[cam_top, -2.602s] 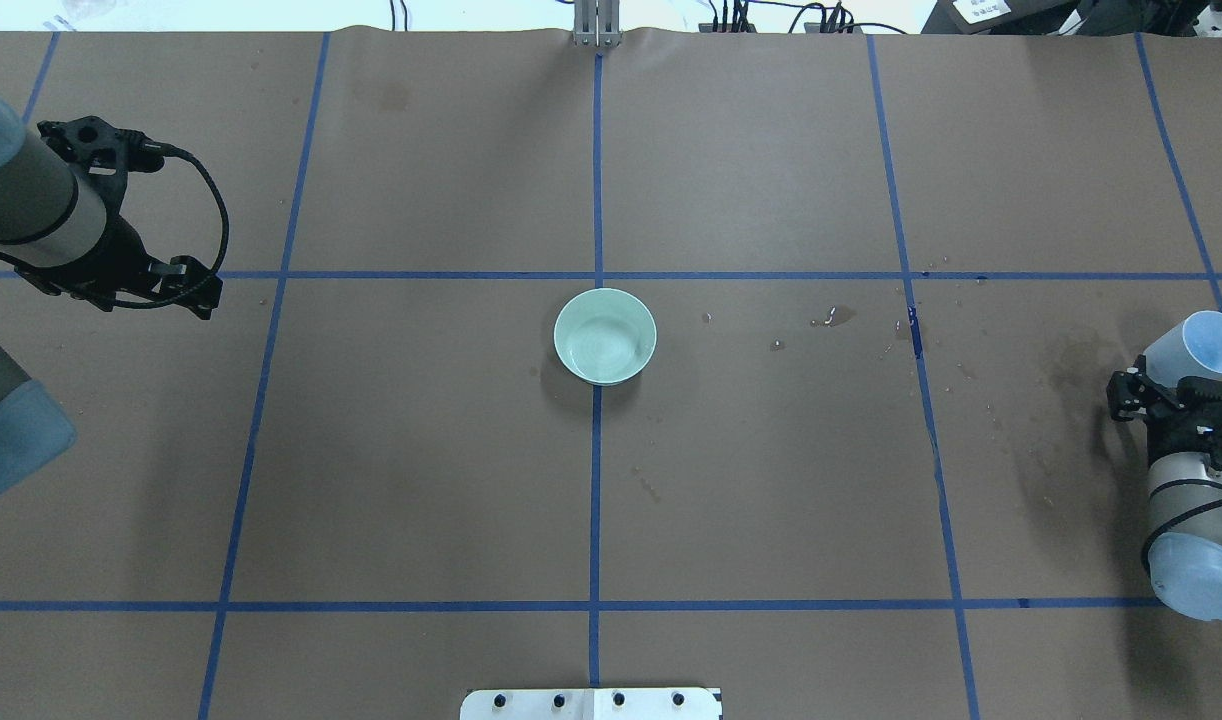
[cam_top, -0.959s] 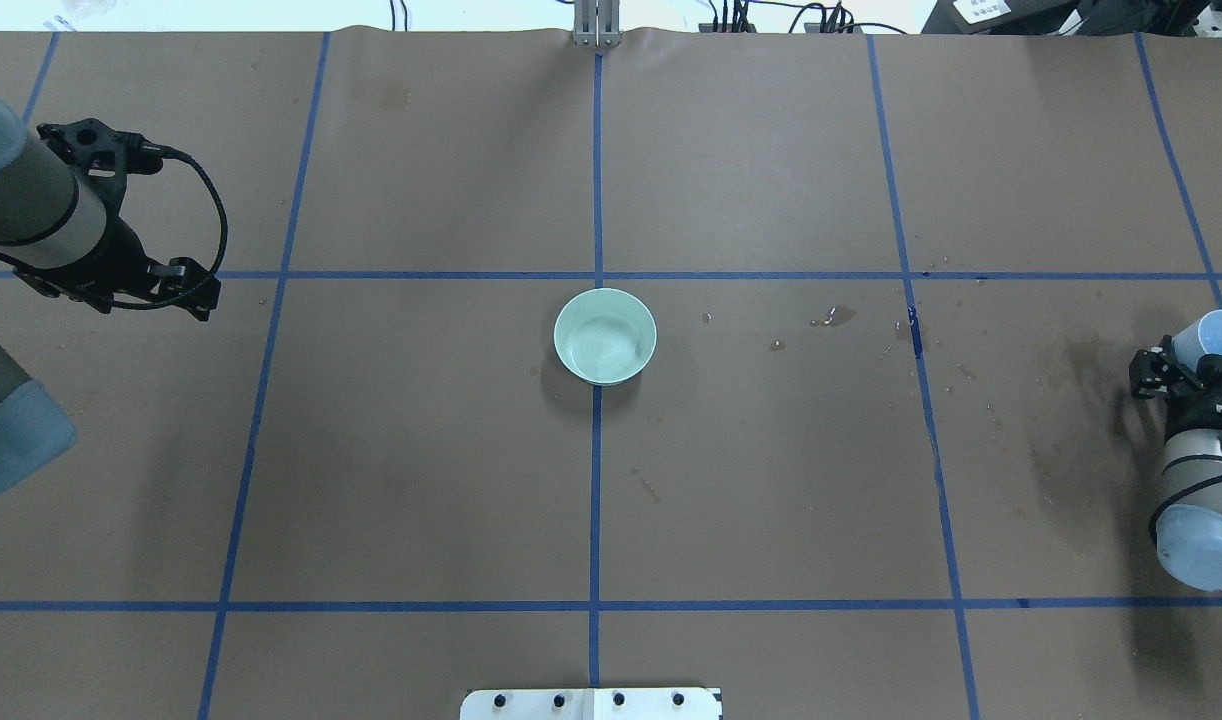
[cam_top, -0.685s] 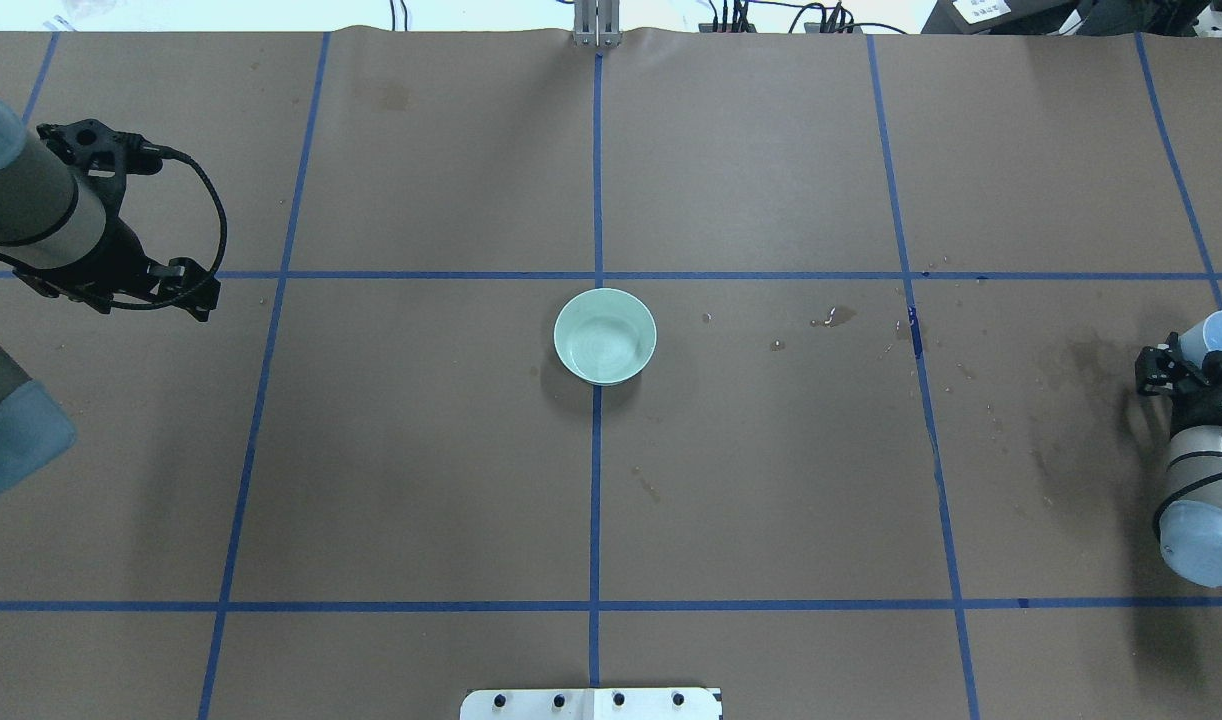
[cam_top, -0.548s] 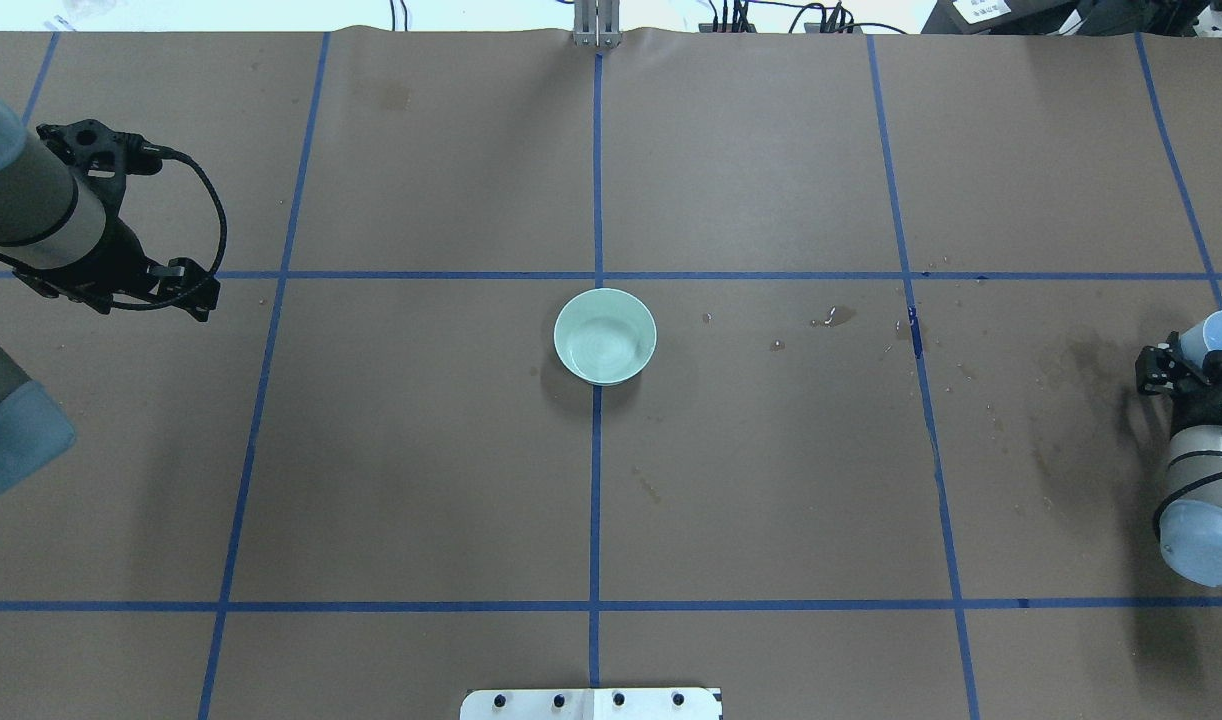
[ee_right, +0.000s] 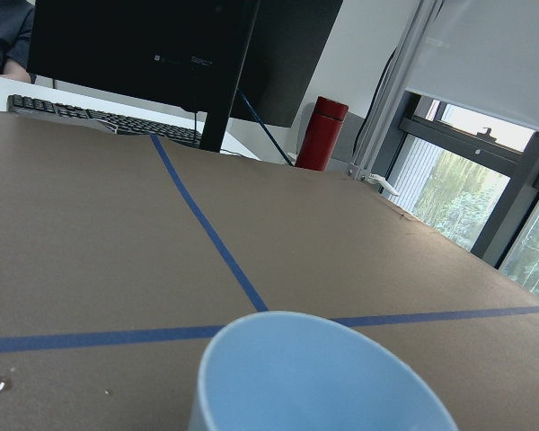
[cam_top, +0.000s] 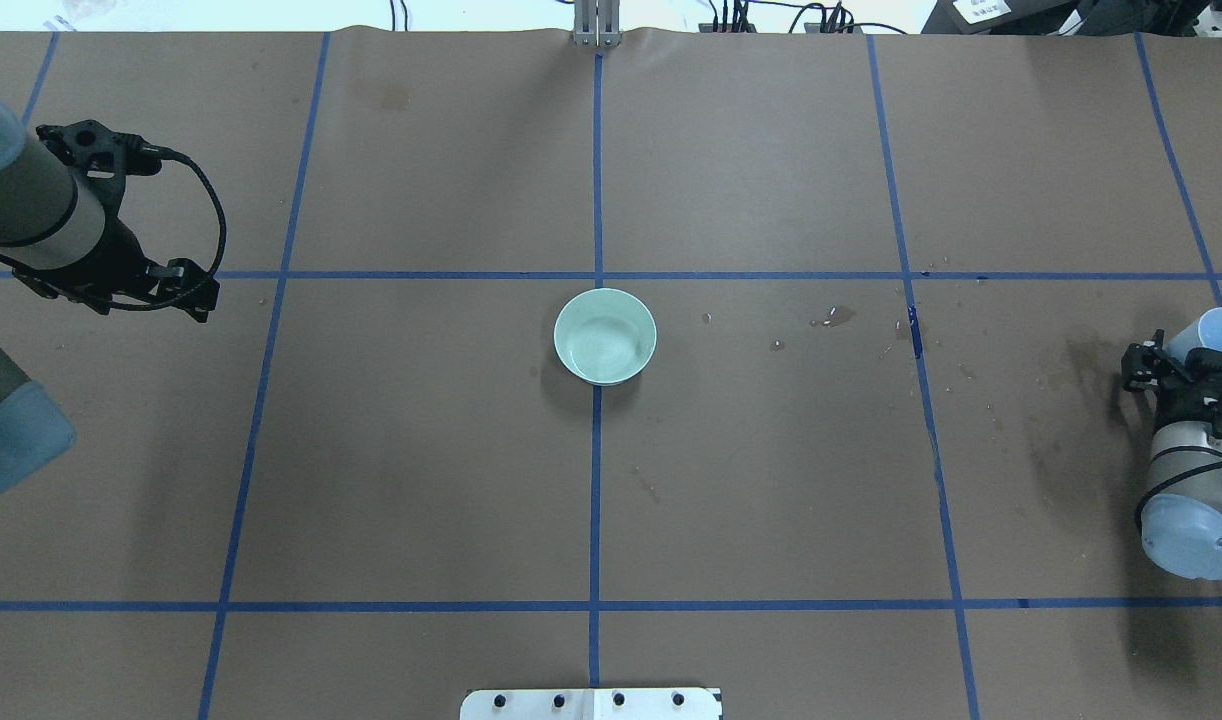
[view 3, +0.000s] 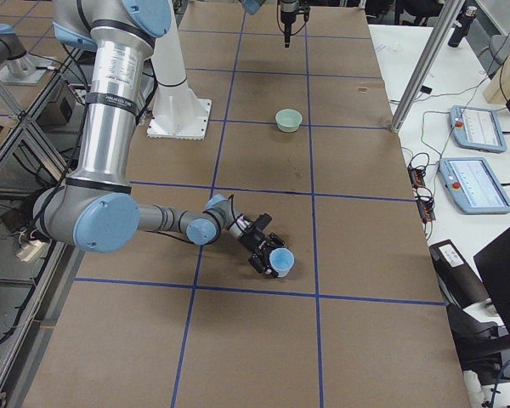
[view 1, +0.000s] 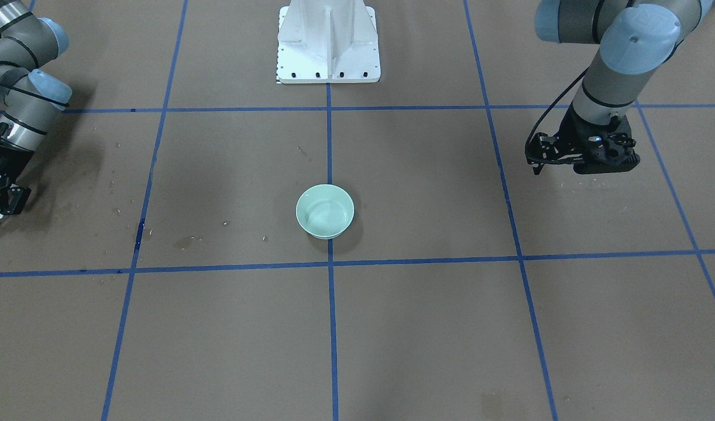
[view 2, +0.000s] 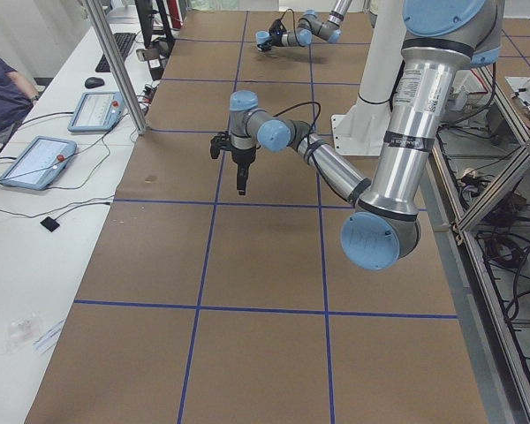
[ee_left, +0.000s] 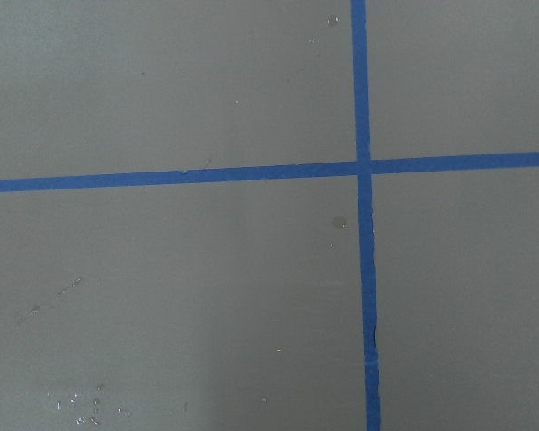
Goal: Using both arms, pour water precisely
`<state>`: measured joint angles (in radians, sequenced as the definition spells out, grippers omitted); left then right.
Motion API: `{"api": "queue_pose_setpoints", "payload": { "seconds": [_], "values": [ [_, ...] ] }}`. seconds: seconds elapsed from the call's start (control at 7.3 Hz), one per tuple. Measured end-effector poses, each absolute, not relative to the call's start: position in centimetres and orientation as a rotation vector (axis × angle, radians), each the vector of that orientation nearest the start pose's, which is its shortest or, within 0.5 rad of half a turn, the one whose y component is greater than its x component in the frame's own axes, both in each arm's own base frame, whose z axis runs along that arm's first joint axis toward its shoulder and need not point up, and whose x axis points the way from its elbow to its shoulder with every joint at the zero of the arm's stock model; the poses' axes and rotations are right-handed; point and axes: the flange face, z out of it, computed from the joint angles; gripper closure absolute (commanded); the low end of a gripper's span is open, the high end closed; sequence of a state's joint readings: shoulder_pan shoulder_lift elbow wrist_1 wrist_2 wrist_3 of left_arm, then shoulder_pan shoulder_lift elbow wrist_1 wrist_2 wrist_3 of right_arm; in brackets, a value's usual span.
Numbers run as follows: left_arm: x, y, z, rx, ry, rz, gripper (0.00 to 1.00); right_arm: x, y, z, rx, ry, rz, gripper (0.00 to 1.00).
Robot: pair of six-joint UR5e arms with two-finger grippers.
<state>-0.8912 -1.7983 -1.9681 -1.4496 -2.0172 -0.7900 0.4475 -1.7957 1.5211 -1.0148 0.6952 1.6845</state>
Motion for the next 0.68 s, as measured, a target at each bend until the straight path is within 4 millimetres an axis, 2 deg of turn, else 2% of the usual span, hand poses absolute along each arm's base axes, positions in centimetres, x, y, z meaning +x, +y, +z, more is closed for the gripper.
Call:
{"api": "queue_pose_setpoints", "payload": {
  "seconds": [0.68],
  "values": [
    [27.2, -48.03, 37.79, 0.074, 0.655, 0.006, 0.0, -26.54, -36.52, 71.92, 0.924, -0.132, 0.63, 0.01]
  ]
}}
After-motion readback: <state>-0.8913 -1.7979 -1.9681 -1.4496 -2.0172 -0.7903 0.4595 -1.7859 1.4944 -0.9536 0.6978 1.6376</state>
